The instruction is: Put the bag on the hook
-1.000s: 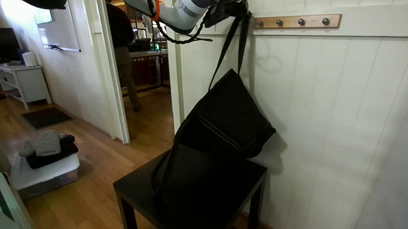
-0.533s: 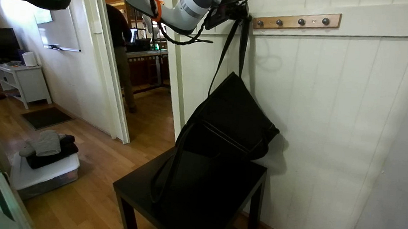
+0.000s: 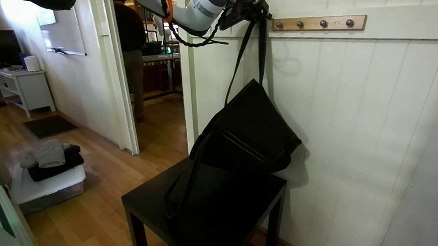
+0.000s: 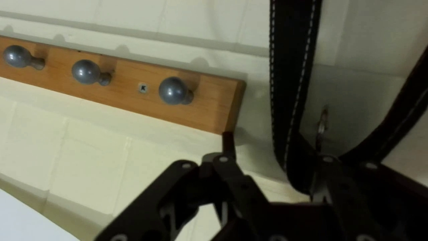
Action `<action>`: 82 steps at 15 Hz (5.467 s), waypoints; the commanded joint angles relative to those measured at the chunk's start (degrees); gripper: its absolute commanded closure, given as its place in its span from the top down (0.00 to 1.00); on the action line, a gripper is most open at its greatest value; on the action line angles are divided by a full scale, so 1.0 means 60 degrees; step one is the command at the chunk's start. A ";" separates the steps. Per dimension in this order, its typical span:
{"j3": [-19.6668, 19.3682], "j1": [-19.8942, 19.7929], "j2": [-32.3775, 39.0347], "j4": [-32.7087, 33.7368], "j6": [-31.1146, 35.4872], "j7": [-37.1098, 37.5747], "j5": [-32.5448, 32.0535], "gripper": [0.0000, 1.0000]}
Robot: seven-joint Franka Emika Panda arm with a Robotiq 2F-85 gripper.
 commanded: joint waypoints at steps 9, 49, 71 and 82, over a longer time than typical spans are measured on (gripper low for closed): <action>0.0799 -0.0154 -0.1142 -0.0389 -0.0162 -0.0299 -0.0517 1.00; 0.3476 -0.2477 -0.1972 0.0776 -0.1183 -0.0939 -0.0775 1.00; 0.7493 -0.5021 -0.2231 0.2571 -0.5985 -0.0886 -0.3897 1.00; 0.8918 -0.5756 -0.3233 0.0986 -0.6086 -0.1951 -0.3596 1.00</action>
